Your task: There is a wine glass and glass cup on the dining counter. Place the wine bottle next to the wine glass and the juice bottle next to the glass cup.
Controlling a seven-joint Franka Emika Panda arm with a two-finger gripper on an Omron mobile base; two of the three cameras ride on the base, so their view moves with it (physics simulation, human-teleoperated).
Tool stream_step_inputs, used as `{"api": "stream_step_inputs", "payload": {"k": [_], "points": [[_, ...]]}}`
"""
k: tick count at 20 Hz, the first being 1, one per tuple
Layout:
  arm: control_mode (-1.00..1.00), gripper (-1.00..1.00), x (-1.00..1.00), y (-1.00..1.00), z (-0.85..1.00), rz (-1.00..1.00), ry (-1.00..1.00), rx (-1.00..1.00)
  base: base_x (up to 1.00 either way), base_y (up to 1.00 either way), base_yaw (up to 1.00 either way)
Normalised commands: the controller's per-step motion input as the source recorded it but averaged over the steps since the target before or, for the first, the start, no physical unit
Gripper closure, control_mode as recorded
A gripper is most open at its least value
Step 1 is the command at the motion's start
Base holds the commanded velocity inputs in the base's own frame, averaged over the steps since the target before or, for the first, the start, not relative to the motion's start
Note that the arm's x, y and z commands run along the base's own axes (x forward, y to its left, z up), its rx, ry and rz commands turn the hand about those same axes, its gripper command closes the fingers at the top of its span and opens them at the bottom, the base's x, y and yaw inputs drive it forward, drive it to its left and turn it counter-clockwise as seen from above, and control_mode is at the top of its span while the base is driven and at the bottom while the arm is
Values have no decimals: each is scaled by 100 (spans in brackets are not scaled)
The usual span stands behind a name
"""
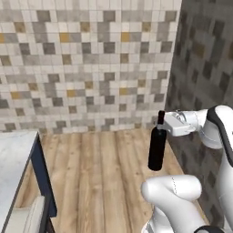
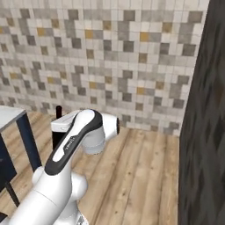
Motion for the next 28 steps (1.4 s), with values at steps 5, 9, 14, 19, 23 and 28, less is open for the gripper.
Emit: {"api": "stream_step_inputs", "payload": {"k": [5, 9, 14, 19, 23, 28], "points": [[100, 100, 0, 0, 0, 0, 0, 0, 67, 0, 36], [100, 100, 0, 0, 0, 0, 0, 0, 61, -1, 45], [100, 100, 0, 0, 0, 0, 0, 0, 50, -6, 57], [100, 100, 0, 0, 0, 0, 0, 0, 44, -10, 64], [100, 100, 0, 0, 0, 0, 0, 0, 44, -11, 64], [100, 100, 0, 0, 0, 0, 0, 0, 41, -11, 67]]}}
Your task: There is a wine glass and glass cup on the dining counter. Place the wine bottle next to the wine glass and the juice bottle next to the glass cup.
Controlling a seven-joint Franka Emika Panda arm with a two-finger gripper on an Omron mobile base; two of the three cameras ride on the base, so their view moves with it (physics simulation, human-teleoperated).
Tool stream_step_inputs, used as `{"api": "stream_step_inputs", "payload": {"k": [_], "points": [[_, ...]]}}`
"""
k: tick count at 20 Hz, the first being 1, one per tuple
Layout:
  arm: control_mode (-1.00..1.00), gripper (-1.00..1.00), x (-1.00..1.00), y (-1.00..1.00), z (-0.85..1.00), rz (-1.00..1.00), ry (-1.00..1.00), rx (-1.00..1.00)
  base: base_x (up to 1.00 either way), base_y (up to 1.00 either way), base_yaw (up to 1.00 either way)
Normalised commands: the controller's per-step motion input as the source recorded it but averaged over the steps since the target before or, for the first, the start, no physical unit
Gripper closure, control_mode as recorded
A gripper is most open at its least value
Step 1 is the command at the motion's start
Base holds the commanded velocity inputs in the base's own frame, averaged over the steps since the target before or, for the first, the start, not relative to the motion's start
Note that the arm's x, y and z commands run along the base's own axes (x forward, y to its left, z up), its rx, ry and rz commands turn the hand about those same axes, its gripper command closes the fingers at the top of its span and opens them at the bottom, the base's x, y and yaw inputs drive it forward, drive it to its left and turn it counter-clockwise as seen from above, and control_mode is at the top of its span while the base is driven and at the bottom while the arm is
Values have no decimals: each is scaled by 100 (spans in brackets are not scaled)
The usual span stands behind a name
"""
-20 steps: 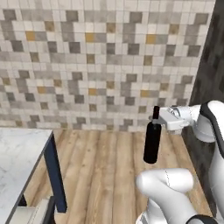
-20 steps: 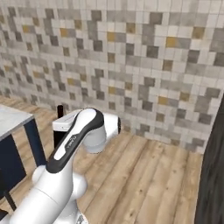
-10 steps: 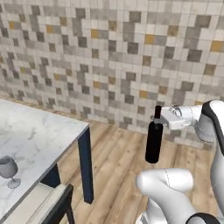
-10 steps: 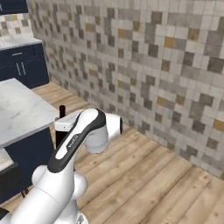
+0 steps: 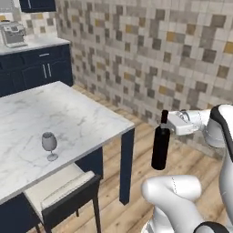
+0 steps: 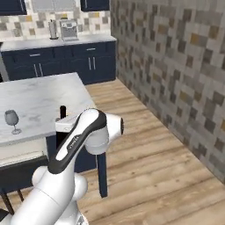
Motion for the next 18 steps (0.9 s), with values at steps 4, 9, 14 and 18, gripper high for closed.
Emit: {"api": "stream_step_inputs", "payload": {"k": [4, 9, 14, 18], "points": [[100, 100, 0, 0, 0, 0, 0, 0, 46, -10, 56], [100, 100, 0, 0, 0, 0, 0, 0, 49, -12, 50], [100, 100, 0, 0, 0, 0, 0, 0, 26, -45, 27], [100, 100, 0, 0, 0, 0, 0, 0, 12, -55, 20]]}}
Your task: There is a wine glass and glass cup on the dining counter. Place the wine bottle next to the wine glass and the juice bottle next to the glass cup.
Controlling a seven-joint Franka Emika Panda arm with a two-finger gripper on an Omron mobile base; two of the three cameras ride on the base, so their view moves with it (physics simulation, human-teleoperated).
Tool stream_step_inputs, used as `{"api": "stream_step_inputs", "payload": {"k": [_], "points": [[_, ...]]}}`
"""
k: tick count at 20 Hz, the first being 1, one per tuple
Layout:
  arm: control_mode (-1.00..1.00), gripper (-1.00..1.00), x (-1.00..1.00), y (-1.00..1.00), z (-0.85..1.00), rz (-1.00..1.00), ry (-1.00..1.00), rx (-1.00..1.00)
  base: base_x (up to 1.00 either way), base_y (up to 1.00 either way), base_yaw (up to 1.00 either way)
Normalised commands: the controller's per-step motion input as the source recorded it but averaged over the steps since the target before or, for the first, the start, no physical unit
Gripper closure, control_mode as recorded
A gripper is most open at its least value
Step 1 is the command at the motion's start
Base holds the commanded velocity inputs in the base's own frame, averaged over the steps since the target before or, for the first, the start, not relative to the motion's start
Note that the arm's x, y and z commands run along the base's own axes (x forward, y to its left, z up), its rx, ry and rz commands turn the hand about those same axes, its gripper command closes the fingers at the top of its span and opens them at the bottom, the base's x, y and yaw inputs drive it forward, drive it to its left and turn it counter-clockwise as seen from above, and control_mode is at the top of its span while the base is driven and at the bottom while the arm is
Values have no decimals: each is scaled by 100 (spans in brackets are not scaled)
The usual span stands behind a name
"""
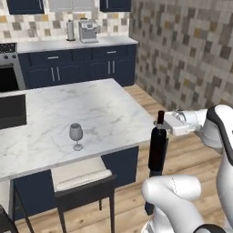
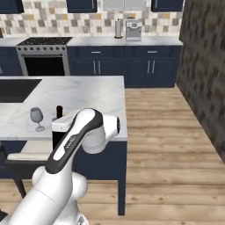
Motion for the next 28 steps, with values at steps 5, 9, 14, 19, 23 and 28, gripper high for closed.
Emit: {"api": "stream_step_inputs", "payload": {"k": [5, 9, 14, 19, 23, 28], "points": [[100, 100, 0, 0, 0, 0, 0, 0, 7, -58, 13], [100, 100, 0, 0, 0, 0, 0, 0, 59, -23, 18], [100, 100, 0, 0, 0, 0, 0, 0, 50, -11, 26], [100, 100, 0, 0, 0, 0, 0, 0, 43, -1, 33], [100, 100, 0, 0, 0, 0, 0, 0, 47, -16, 25], [100, 100, 0, 0, 0, 0, 0, 0, 60, -18, 25]]}}
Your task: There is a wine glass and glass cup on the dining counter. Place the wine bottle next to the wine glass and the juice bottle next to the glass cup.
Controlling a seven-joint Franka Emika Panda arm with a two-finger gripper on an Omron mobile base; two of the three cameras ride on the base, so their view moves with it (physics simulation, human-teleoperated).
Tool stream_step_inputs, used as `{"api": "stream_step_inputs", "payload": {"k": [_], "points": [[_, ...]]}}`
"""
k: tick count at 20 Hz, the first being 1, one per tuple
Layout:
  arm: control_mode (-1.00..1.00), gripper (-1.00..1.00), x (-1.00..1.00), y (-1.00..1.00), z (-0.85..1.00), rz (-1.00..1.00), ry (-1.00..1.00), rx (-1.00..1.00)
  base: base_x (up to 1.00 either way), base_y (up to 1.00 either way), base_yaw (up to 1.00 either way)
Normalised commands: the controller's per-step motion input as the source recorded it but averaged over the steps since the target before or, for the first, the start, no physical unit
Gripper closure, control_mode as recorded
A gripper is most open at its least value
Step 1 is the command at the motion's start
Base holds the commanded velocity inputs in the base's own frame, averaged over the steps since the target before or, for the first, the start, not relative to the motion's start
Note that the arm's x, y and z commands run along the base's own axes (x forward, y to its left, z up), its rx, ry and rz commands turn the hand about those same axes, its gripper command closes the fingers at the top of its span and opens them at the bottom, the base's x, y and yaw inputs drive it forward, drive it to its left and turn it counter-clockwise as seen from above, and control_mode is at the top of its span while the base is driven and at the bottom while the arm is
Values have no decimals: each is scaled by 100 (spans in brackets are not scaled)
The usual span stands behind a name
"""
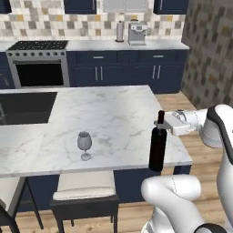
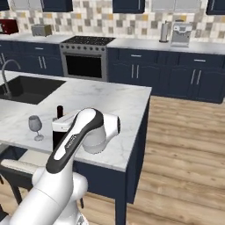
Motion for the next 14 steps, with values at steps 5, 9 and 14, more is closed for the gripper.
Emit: {"api": "stream_step_inputs", "payload": {"k": [5, 9, 14], "points": [[100, 100, 0, 0, 0, 0, 0, 0, 45, -8, 12], [100, 100, 0, 0, 0, 0, 0, 0, 64, -11, 13], [100, 100, 0, 0, 0, 0, 0, 0, 34, -5, 3]]}}
